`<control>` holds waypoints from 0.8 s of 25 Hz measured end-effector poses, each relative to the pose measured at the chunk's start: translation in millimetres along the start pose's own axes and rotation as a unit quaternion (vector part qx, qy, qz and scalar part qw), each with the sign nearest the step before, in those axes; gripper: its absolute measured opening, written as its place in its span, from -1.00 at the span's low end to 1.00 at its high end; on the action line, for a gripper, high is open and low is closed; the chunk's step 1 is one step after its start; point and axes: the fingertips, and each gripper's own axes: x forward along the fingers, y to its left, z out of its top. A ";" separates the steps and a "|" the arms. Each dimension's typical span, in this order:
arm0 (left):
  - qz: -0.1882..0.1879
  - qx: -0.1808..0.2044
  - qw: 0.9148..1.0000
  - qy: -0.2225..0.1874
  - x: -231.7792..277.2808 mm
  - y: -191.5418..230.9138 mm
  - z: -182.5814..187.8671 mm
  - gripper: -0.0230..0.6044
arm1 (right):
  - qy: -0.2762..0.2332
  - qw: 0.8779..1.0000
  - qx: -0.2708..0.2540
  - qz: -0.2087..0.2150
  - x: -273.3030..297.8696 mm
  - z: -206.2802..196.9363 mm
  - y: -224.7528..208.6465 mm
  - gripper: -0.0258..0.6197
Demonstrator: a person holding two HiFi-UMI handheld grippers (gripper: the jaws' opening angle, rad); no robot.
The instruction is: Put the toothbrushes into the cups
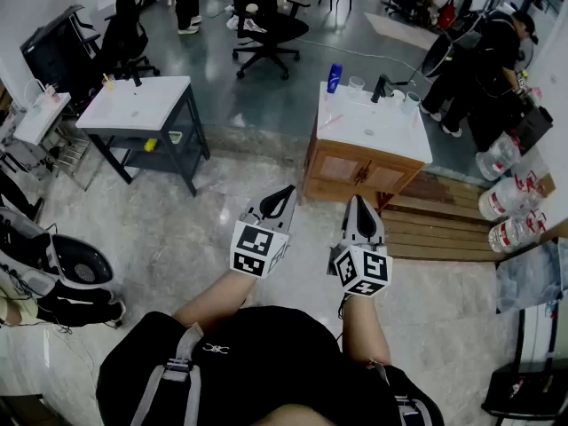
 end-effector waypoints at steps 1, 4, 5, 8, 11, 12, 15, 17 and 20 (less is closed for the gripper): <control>-0.001 -0.001 1.000 -0.001 -1.2 1.4 -2.0 -0.88 | 0.000 1.000 -0.001 -0.002 0.0 -2.1 0.9 -0.88; 0.000 -0.003 1.000 -0.003 -7.7 8.5 -4.9 -0.88 | 0.000 1.000 0.001 -0.006 -0.3 -5.8 7.0 -0.88; 0.001 -0.003 1.000 -0.002 -11.2 12.3 -4.6 -0.88 | 0.001 1.000 0.002 -0.006 -0.1 -6.4 11.0 -0.87; 0.004 -0.005 1.000 0.000 -20.6 23.6 -4.5 -0.88 | 0.007 1.000 0.002 -0.004 1.8 -9.6 25.6 -0.87; 0.004 -0.008 1.000 0.001 -26.4 32.2 -8.4 -0.89 | 0.011 1.000 -0.002 -0.002 4.3 -15.2 38.0 -0.87; 0.003 -0.009 1.000 0.001 -28.9 36.0 -9.5 -0.88 | 0.012 1.000 -0.004 -0.002 5.5 -16.8 43.1 -0.87; 0.002 -0.013 1.000 0.000 -40.7 52.1 -11.4 -0.88 | 0.016 1.000 -0.008 -0.004 8.8 -20.5 63.4 -0.87; 0.000 -0.015 1.000 0.000 -49.0 62.6 -12.4 -0.88 | 0.018 1.000 -0.008 -0.007 10.2 -22.4 76.6 -0.87; -0.005 -0.017 1.000 0.000 -57.7 77.7 -14.9 -0.89 | 0.018 1.000 -0.008 -0.012 14.4 -26.2 93.8 -0.87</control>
